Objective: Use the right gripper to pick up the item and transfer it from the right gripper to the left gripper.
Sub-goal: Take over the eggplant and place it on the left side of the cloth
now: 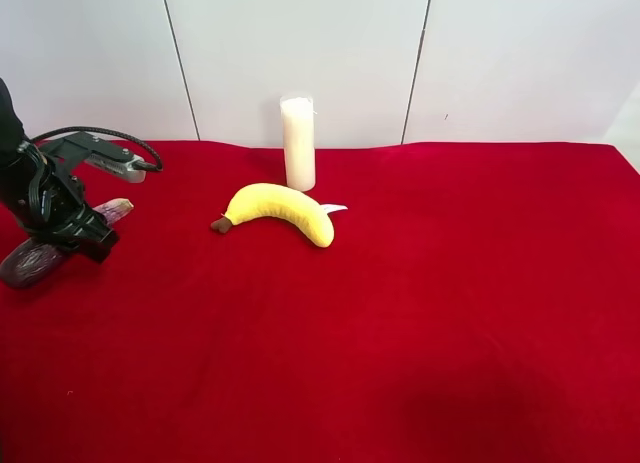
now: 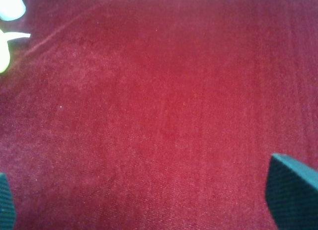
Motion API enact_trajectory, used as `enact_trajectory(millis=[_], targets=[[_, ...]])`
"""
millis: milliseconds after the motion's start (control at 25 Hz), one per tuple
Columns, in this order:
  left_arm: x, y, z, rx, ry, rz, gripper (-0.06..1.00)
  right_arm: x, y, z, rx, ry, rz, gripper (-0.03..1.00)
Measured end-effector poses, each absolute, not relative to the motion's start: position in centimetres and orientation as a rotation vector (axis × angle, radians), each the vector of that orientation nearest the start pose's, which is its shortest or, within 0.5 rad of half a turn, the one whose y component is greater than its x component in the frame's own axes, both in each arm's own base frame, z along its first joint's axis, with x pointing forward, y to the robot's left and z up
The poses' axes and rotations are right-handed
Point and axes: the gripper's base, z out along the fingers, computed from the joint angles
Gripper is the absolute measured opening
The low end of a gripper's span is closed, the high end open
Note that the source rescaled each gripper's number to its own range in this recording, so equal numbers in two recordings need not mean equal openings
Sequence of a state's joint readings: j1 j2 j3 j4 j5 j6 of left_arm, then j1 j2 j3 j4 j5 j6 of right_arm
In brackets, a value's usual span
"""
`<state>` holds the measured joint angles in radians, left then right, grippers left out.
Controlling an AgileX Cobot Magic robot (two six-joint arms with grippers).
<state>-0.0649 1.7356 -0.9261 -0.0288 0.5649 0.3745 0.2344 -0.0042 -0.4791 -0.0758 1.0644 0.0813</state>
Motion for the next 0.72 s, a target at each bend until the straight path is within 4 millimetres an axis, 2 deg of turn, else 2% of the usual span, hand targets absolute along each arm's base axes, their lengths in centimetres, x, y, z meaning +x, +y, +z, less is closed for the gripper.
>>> enact_trajectory(millis=[240,320,400,640,720], targets=[[31.38,-2.22,15.93,0.576,2.774,0.033,0.00,-0.19,-0.67,27.13,-0.155,2.058,0.104,1.00],[31.40,-2.22,15.89,0.576,2.774,0.033,0.03,-0.19,-0.67,27.13,-0.155,2.058,0.104,1.00],[31.42,-2.22,15.90,0.576,2.772,0.033,0.16,-0.19,-0.67,27.13,-0.155,2.058,0.104,1.00],[31.49,-2.24,15.92,0.570,2.765,0.033,0.73,-0.19,-0.67,27.13,-0.155,2.058,0.104,1.00],[31.49,-2.24,15.92,0.570,2.765,0.033,0.89,-0.19,-0.67,27.13,-0.155,2.058,0.104,1.00]])
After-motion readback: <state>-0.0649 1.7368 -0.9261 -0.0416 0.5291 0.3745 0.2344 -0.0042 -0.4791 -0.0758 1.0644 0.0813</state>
